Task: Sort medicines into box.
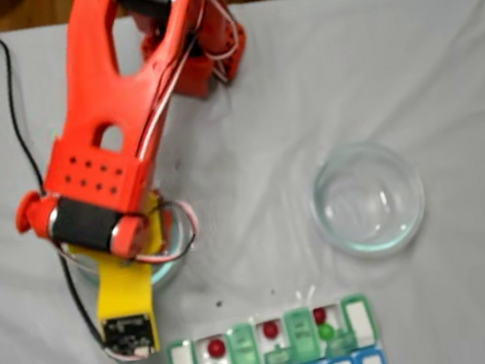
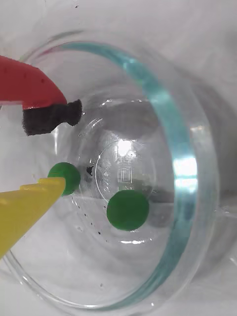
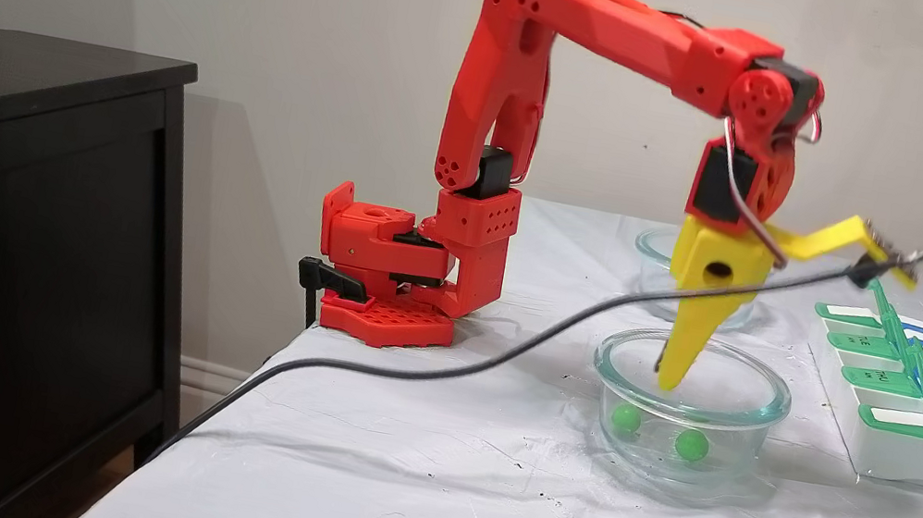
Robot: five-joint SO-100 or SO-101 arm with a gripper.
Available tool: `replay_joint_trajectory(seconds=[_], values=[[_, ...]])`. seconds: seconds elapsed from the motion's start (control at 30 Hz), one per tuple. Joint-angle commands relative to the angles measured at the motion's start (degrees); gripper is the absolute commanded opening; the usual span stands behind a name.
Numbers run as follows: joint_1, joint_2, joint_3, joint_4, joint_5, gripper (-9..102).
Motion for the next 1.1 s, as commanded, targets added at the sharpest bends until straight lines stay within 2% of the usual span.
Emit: replay_joint_trajectory(seconds=[0.0, 0.13, 0.43, 0.73, 0.87, 1.07], values=[[1.14, -1.32, -7.47, 3.87, -2.02, 16], [1.93, -4.92, -11.69, 8.26, -3.87, 16], [3.25, -6.68, -11.43, 6.86, -8.79, 17], [5.54, -10.37, -15.82, 11.87, -15.12, 16], [5.36, -11.43, -15.64, 12.48, -17.93, 12], [6.24, -11.51, -16.00, 12.48, -20.74, 12]])
